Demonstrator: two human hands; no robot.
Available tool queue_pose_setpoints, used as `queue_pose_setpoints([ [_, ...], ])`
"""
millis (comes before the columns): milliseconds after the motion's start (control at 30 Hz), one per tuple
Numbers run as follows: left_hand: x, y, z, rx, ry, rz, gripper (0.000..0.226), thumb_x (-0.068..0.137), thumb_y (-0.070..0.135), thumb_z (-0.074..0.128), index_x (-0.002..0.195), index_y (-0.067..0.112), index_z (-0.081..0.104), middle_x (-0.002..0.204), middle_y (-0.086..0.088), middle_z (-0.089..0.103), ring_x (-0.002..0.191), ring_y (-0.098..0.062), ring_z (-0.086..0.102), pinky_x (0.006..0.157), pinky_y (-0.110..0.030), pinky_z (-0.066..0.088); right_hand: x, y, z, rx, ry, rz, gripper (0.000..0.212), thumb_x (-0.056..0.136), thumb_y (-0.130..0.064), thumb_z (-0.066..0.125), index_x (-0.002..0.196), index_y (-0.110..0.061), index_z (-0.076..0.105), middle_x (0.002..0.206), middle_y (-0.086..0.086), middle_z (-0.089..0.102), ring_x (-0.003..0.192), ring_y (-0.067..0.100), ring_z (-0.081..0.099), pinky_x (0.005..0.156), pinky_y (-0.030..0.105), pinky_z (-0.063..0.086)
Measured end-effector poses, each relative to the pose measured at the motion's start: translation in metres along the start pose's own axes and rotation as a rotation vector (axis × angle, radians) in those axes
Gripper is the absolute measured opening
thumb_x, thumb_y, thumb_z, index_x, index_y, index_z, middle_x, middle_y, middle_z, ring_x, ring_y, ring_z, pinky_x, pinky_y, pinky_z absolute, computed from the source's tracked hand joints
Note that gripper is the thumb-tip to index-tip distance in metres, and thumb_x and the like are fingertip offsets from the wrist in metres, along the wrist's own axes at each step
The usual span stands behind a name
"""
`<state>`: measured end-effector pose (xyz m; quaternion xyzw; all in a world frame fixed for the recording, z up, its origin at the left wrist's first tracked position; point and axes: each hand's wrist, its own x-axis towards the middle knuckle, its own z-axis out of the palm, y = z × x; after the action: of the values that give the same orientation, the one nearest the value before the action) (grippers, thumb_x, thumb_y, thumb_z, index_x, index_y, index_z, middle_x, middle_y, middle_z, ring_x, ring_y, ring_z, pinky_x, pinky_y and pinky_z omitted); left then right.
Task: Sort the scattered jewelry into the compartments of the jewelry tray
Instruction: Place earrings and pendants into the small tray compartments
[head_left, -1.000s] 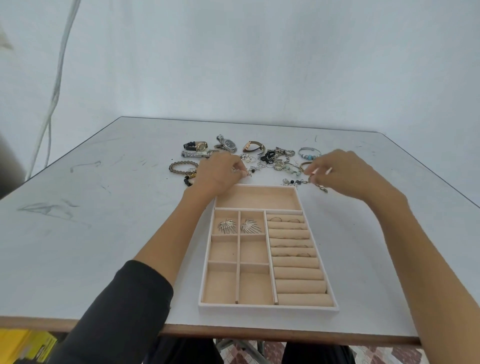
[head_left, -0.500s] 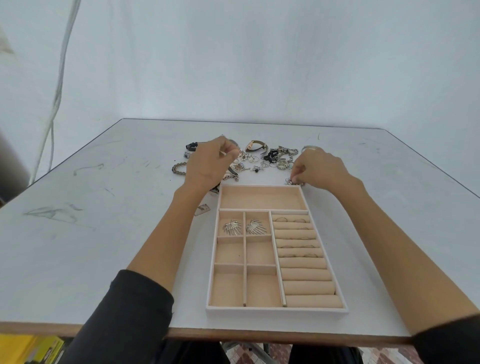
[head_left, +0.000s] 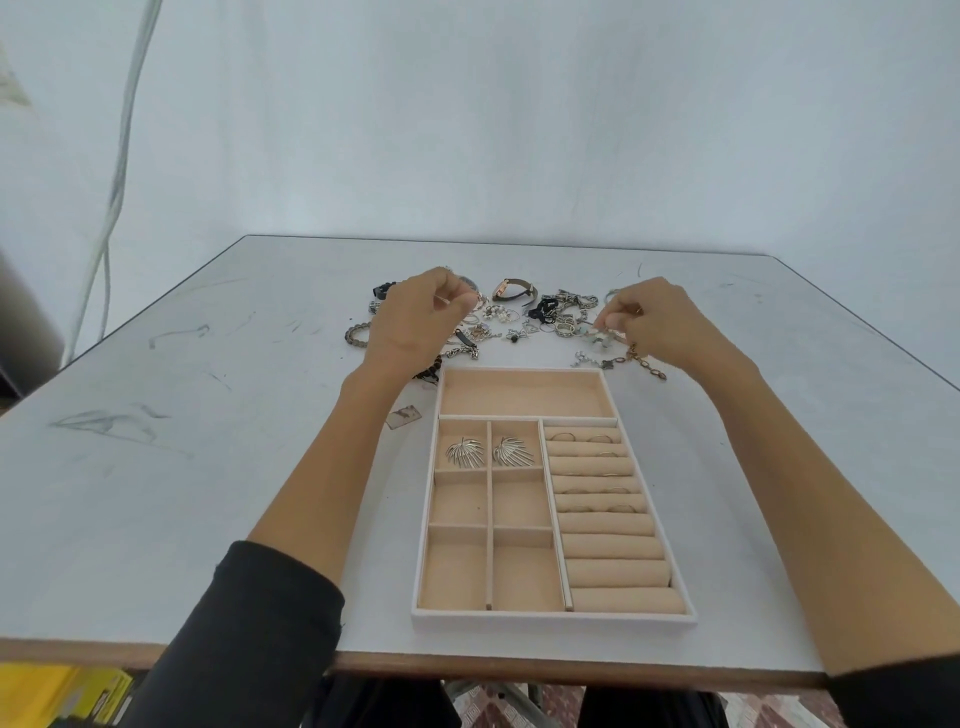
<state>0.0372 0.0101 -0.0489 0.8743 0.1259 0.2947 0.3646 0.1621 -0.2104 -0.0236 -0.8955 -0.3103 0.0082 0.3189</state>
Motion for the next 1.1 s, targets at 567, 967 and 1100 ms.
queue_pose_setpoints([
  [567,-0.037,0.023,-0.027,-0.235,0.010,0.059,0.012,0.092,0.023,0.061,0.093,0.013,0.067,0.084,0.013,0.067,0.072,0.011,0.054,0.062,-0.002,0.036,-0.035,-0.019,-0.015,0.995,-0.095,0.044,0.014,0.093,-0.001,0.055,0.101,-0.003,0.066,0.097,0.012,0.071,0.082,0.020,0.069,0.073,0.026,0.057],
  [967,-0.073,0.029,-0.037,-0.205,-0.086,0.119,0.009,0.091,0.022,0.062,0.091,0.016,0.068,0.081,0.007,0.065,0.074,0.005,0.054,0.065,-0.004,0.039,-0.078,-0.050,0.003,0.843,-0.317,-0.096,0.028,0.079,0.007,0.067,0.107,0.002,0.068,0.094,0.022,0.068,0.081,0.025,0.071,0.072,0.028,0.057],
  [1100,-0.086,0.030,-0.043,-0.196,-0.105,0.139,0.009,0.090,0.021,0.062,0.089,0.015,0.069,0.072,0.017,0.067,0.072,0.007,0.058,0.067,-0.003,0.037,-0.085,-0.056,0.007,0.774,-0.391,-0.117,0.029,0.079,0.006,0.069,0.107,-0.002,0.068,0.093,0.020,0.070,0.085,0.029,0.072,0.074,0.029,0.058],
])
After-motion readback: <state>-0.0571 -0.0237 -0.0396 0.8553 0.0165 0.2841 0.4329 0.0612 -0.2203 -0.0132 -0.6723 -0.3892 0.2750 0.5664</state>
